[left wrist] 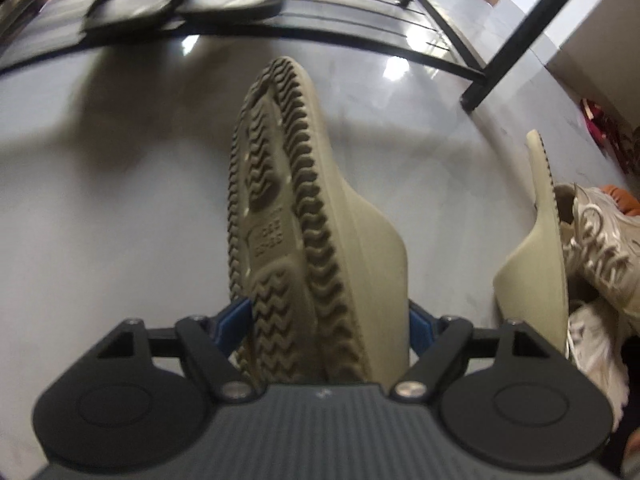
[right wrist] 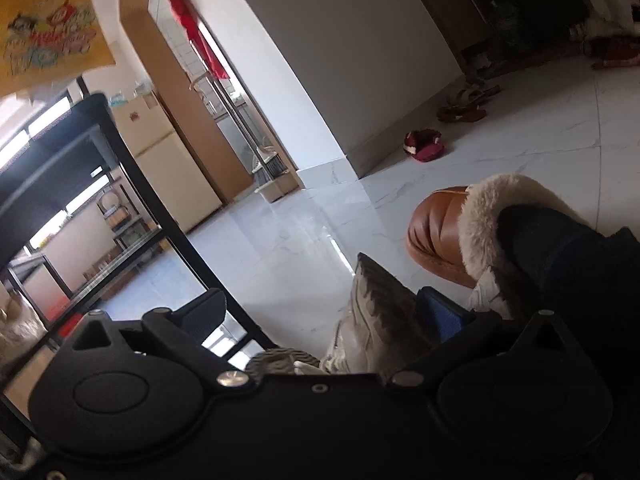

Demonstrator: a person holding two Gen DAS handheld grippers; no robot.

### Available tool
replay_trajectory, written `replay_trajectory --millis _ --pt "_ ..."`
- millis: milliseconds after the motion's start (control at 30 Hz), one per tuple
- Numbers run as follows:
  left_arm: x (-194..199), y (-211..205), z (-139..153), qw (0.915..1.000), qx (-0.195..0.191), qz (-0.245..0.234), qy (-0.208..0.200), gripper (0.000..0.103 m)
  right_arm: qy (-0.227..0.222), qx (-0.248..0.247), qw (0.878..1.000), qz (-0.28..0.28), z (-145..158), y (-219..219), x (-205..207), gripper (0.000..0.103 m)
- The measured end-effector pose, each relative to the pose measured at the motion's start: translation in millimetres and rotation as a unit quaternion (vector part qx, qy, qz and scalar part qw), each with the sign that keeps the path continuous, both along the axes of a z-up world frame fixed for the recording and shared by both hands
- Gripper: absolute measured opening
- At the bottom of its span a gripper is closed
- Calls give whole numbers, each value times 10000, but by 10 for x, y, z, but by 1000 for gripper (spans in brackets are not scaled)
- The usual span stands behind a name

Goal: Organize scattered shoes
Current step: 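Turn the held sandal upright with the left gripper and lower it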

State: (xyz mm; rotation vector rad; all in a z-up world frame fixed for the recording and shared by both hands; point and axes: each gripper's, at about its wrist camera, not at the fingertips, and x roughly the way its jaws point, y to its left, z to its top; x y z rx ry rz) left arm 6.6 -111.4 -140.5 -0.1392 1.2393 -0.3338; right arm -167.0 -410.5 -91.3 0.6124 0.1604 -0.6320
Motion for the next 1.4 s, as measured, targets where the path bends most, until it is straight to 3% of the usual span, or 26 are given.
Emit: replay_trajectory --millis 167,333,467,567,633,667,700,900,1167,1233,1300,1400 --pt "-356 634 23 9974 -552 464 52 78 166 -520 9984 144 71 298 -10 103" --pt "-609 1023 -16 9978 -382 527 76 64 260 -1315 9901 412 185 766 -56 103" --pt "-704 1361 -133 9931 -806 801 288 65 260 -1885 9787 774 239 1165 -124 103" --pt "-711 1467 -98 9922 -872 839 302 65 326 -2148 9703 1061 258 1436 -193 103" --pt "-699 1517 -73 9916 -844 905 376 75 378 -2302 9661 1102 261 1542 -232 103" --pt "-696 1563 -73 9902 -884 981 454 91 410 -2392 9633 1143 262 1605 -258 103" --pt "-706 1611 -60 9892 -920 1050 435 96 435 -2474 9609 1164 267 1660 -280 103" --pt "-729 1743 34 9887 -928 1170 132 96 570 -2560 9551 1378 286 1825 -305 103" --pt "-907 1881 345 9923 -506 959 -598 96 816 -2566 9406 2066 247 2068 -226 103" --pt "-908 1896 441 9916 -432 941 -770 96 895 -2404 9388 2298 243 2125 -193 103" --pt "-910 1916 536 9906 -338 912 -965 96 964 -1943 9416 2575 237 2187 -150 103" --pt "-931 1940 707 9872 212 785 -1372 96 1100 -1369 9417 2870 203 2252 -82 103"
